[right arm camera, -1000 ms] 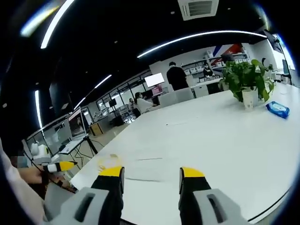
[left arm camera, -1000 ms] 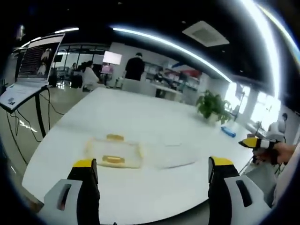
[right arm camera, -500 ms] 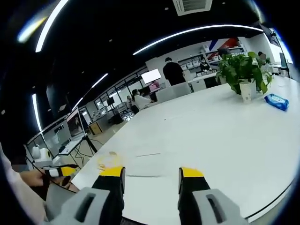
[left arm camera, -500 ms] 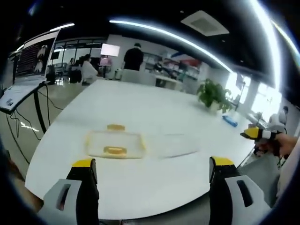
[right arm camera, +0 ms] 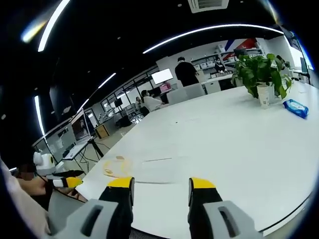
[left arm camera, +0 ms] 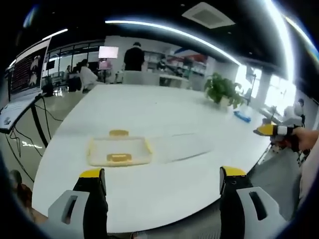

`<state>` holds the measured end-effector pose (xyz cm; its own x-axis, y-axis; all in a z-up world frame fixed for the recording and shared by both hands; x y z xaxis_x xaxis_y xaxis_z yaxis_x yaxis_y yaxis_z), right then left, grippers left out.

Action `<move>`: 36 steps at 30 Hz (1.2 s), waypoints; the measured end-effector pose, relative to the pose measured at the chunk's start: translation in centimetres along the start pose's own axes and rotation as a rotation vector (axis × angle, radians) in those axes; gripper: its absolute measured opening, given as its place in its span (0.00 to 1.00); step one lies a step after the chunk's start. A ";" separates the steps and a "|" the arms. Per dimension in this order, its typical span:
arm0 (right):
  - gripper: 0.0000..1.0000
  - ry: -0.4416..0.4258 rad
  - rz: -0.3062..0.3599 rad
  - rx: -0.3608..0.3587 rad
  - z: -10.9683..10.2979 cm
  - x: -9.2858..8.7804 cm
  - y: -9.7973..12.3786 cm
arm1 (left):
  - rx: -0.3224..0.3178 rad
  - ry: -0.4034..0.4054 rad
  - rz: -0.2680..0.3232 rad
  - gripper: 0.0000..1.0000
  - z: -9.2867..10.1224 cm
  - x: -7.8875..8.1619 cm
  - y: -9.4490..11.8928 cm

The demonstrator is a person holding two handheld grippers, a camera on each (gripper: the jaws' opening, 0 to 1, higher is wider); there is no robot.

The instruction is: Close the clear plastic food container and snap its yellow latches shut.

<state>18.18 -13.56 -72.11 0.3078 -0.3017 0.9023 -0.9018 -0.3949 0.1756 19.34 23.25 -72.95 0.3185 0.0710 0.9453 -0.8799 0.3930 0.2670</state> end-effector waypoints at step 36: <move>0.40 0.184 -0.033 0.147 -4.8 2.2 -6.8 | 0.116 -0.120 -0.028 0.87 -6.9 2.3 -1.4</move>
Point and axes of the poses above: the point that each gripper's makers call its tool centre point, and the gripper's own axes: y roughly backward along the fingers, z roughly to its right, x roughly out of its top, the point moved 9 cm from there along y, roughly backward along the fingers, and after that the axes turned 11 degrees about z, right-handed, at the moved point
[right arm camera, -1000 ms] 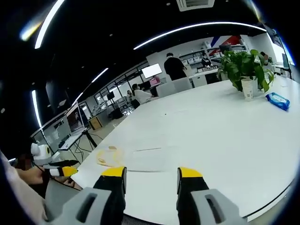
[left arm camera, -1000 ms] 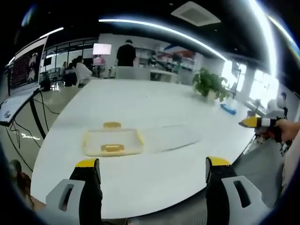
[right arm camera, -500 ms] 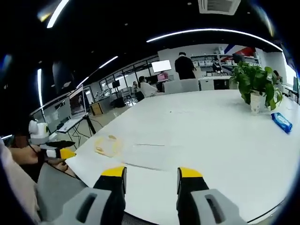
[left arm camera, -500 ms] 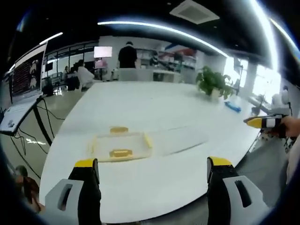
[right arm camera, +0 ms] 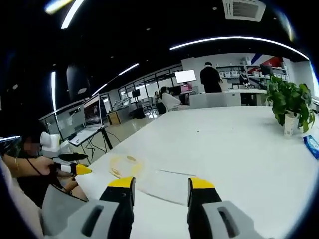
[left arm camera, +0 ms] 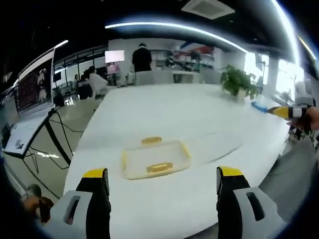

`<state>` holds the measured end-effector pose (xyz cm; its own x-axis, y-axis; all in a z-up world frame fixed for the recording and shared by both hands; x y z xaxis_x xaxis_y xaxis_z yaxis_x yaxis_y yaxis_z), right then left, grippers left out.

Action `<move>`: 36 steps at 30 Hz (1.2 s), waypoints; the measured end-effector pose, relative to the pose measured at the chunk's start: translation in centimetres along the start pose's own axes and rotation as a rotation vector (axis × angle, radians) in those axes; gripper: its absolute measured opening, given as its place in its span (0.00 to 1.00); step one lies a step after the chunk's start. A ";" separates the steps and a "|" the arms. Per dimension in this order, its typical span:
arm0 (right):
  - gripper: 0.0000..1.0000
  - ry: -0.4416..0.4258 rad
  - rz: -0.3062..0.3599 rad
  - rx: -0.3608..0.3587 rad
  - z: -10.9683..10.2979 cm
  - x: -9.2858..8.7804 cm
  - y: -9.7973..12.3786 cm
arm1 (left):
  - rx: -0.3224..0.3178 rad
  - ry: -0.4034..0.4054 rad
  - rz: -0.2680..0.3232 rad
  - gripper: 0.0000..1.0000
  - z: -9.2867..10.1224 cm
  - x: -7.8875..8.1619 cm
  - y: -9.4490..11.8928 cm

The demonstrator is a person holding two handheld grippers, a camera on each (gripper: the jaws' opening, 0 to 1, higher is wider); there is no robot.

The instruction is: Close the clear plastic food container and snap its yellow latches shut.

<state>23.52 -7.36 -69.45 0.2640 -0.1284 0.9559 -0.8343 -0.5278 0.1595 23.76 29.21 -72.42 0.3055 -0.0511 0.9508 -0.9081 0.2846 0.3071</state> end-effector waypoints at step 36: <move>0.31 -0.043 0.006 0.109 -5.2 -2.0 -14.3 | 0.055 0.086 -0.056 0.58 -5.6 -0.6 -7.9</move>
Point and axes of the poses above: the point that each gripper's makers call its tool centre point, and the gripper's own axes: y roughly backward along the fingers, z roughly to its right, x roughly out of its top, the point moved 9 cm from there along y, roughly backward along the fingers, and after that the axes turned 11 degrees about z, right-handed, at the moved point
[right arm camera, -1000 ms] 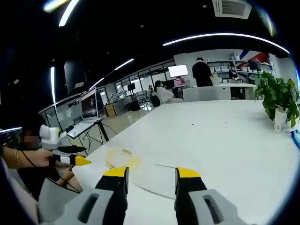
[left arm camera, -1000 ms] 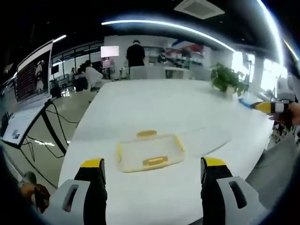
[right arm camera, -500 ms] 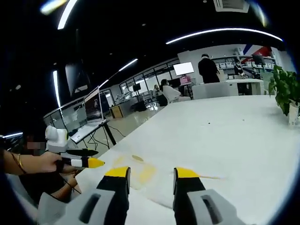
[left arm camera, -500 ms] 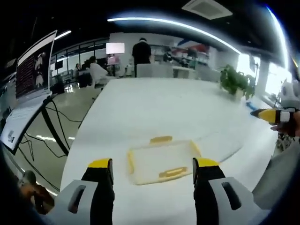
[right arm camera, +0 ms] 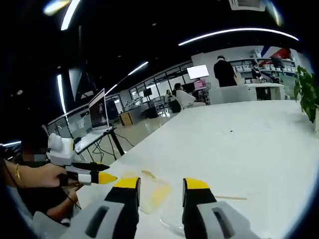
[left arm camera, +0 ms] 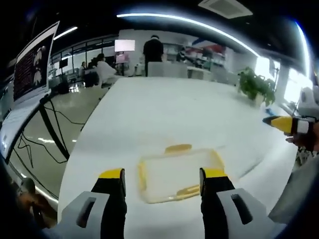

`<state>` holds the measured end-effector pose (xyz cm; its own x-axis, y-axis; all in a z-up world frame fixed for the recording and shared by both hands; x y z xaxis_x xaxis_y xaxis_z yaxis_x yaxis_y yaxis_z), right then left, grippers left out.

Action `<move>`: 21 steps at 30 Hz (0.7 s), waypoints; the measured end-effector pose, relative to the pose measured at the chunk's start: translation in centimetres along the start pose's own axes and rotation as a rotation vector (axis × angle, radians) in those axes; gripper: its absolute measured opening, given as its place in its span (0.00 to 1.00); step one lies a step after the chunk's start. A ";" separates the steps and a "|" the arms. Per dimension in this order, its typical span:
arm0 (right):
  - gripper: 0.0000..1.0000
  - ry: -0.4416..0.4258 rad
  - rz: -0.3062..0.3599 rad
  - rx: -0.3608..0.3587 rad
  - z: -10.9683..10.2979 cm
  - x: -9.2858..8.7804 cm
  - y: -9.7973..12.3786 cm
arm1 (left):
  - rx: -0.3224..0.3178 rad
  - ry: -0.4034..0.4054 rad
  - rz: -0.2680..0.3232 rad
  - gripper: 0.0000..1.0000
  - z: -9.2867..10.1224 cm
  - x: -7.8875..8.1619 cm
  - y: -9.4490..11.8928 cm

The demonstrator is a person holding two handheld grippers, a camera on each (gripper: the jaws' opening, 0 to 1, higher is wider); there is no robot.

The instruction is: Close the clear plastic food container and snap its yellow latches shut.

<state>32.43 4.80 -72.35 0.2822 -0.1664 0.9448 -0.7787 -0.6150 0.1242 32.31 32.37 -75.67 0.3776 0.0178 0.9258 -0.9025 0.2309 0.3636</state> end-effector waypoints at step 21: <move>0.14 0.210 -0.229 -0.008 -4.1 -5.3 -7.0 | 0.082 0.013 -0.051 0.42 -1.9 -1.2 -2.2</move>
Point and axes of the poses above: the point that each gripper's makers call its tool centre point, and the gripper's own axes: y roughly backward along the fingers, z roughly to its right, x roughly out of its top, the point moved 9 cm from there along y, roughly backward along the fingers, and after that the axes turned 11 degrees about z, right-handed, at the moved point
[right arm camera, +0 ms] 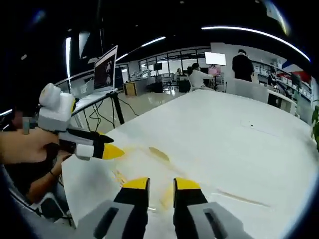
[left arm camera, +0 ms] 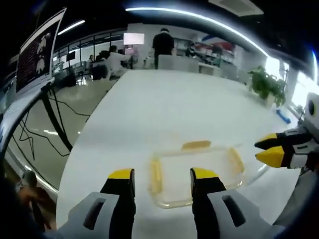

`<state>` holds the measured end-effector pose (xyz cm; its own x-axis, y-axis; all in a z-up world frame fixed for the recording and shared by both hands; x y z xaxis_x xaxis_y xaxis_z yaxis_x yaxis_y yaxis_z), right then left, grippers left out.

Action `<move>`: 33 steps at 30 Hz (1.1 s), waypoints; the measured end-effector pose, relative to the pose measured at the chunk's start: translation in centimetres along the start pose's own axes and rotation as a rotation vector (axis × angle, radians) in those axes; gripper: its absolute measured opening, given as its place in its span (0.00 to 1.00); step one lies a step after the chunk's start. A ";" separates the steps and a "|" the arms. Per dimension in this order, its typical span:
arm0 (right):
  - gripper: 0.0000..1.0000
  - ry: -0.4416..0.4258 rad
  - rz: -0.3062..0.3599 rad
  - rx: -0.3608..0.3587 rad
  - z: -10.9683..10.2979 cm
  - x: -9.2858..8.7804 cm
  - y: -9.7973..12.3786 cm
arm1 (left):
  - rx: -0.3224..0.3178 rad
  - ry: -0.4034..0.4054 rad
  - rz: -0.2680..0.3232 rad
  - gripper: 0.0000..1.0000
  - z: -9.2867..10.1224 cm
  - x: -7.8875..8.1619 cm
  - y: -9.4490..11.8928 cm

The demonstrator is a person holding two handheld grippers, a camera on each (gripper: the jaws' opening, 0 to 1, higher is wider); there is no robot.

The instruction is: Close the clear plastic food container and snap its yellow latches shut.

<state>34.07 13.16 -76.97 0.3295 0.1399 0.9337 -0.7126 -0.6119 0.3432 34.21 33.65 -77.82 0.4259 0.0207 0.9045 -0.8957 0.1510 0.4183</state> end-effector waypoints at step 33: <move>0.05 -0.030 -0.104 -0.124 0.9 -2.5 -1.8 | -0.002 -0.123 -0.049 0.04 0.3 -1.5 -1.9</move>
<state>35.10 13.18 -80.02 0.4223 0.1731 0.8898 -0.7444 -0.4939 0.4494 35.22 33.06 -79.90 0.4501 -0.1085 0.8864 -0.8739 0.1507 0.4622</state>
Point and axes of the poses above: the point that each gripper's makers call its tool centre point, and the gripper's own axes: y roughly backward along the fingers, z roughly to its right, x roughly out of its top, the point moved 9 cm from there along y, roughly backward along the fingers, and after that the axes turned 11 degrees about z, right-handed, at the moved point
